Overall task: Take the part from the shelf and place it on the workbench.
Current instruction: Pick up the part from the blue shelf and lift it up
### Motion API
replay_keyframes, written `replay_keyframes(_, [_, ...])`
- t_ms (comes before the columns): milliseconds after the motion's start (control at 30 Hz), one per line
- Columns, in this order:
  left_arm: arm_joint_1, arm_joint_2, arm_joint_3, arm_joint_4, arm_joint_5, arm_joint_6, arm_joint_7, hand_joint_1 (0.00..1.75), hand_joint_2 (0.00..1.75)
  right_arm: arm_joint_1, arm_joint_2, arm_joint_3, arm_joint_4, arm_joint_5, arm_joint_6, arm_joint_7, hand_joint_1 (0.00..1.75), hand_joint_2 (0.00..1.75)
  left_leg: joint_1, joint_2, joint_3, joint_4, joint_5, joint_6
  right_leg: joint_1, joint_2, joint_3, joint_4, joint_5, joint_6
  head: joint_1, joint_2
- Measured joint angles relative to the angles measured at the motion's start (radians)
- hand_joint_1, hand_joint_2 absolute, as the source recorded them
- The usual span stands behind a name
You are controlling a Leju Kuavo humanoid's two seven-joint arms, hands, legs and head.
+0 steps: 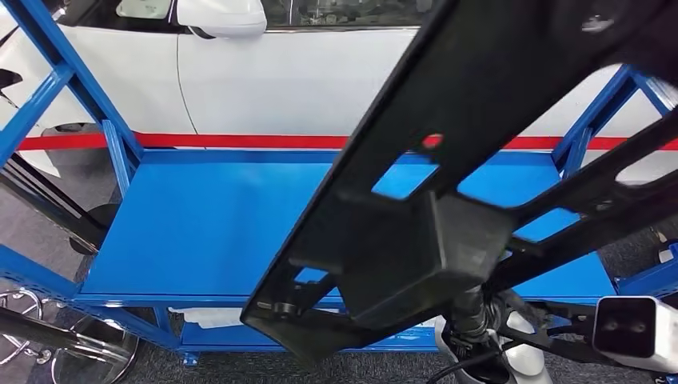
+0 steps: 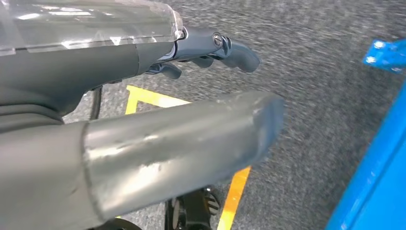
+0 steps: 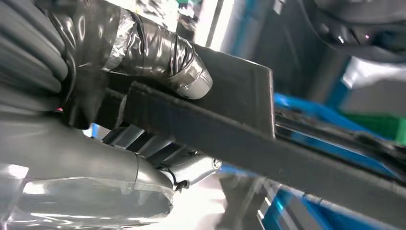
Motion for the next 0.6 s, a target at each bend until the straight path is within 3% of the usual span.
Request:
replay_keyframes(33, [0.000,-0.001,0.003,0.000,0.000,0.002,0.007,0.00,0.00,0.007,-0.008,0.001,0.002,0.015,0.018,-0.004,1.75,1.75,0.003,0.001,-0.002,-0.004,0.005,0.007,0.000,0.001,-0.006,0.015,-0.017,0.005,0.000,0.000])
replay_keyframes(100, [-0.001,-0.004,0.008,0.000,-0.002,0.005,0.019,0.00,0.00,0.023,-0.024,0.001,0.008,0.044,0.041,-0.016,1.75,1.75,0.006,0.003,-0.010,-0.009,0.014,0.019,-0.004,0.002,-0.038,0.102,-0.086,0.014,0.000,0.000])
replay_keyframes(167, [-0.001,-0.006,0.012,0.000,-0.002,0.006,0.024,0.00,0.00,0.041,-0.039,0.001,0.016,0.059,0.050,-0.024,1.75,1.75,0.005,0.004,-0.023,-0.008,0.023,0.023,-0.009,0.002,-0.085,0.229,-0.156,0.022,0.000,0.000])
replay_keyframes(200, [-0.001,-0.007,0.015,0.000,-0.003,0.006,0.026,0.00,0.00,0.048,-0.045,0.001,0.020,0.062,0.051,-0.026,1.75,1.75,0.005,0.004,-0.029,-0.008,0.028,0.022,-0.013,0.002,-0.093,0.265,-0.167,0.025,0.000,0.000])
replay_keyframes(233, [0.000,-0.008,0.017,0.000,-0.003,0.006,0.026,0.00,0.00,0.053,-0.049,0.001,0.024,0.063,0.051,-0.027,1.75,1.75,0.006,0.004,-0.035,-0.007,0.033,0.020,-0.016,0.001,-0.083,0.263,-0.158,0.027,0.000,0.000])
replay_keyframes(267, [0.000,-0.009,0.019,0.000,-0.003,0.006,0.026,0.00,0.00,0.055,-0.052,0.001,0.026,0.064,0.051,-0.028,1.75,1.75,0.006,0.004,-0.040,-0.007,0.037,0.017,-0.020,0.001,-0.052,0.220,-0.132,0.029,0.000,0.000])
replay_keyframes(333, [-0.001,-0.011,0.022,0.000,-0.003,0.006,0.027,0.00,0.00,0.056,-0.056,0.001,0.029,0.066,0.052,-0.028,1.75,1.75,0.007,0.003,-0.047,-0.006,0.046,0.007,-0.023,0.002,0.042,0.070,-0.077,0.030,0.000,0.000])
replay_keyframes(400, [-0.001,-0.011,0.024,0.000,-0.004,0.006,0.027,0.00,0.00,0.057,-0.059,0.001,0.030,0.067,0.053,-0.028,1.75,1.75,0.007,0.002,-0.051,-0.005,0.056,-0.007,-0.019,0.005,0.089,-0.018,-0.052,0.024,0.000,0.000])
replay_keyframes(500, [0.000,-0.012,0.025,0.000,-0.009,0.015,0.047,0.00,0.00,0.060,-0.061,0.001,0.030,0.084,0.058,-0.036,1.75,1.75,0.008,0.001,-0.058,-0.006,0.070,-0.029,-0.014,0.004,0.076,-0.026,-0.041,0.006,0.000,0.000])
replay_keyframes(533, [0.001,-0.013,0.025,0.000,-0.012,0.023,0.063,0.00,0.00,0.062,-0.061,0.001,0.031,0.095,0.062,-0.042,1.75,1.75,0.009,0.001,-0.065,0.004,0.056,-0.033,-0.015,0.003,0.069,-0.027,-0.033,-0.004,0.000,0.000])
replay_keyframes(600, [0.003,-0.013,0.027,0.000,-0.014,0.051,0.111,0.00,0.00,0.070,-0.061,0.000,0.033,0.114,0.068,-0.058,1.75,1.75,0.012,0.001,-0.094,0.081,-0.020,-0.037,-0.015,-0.002,0.051,-0.031,-0.014,-0.021,0.000,0.000])
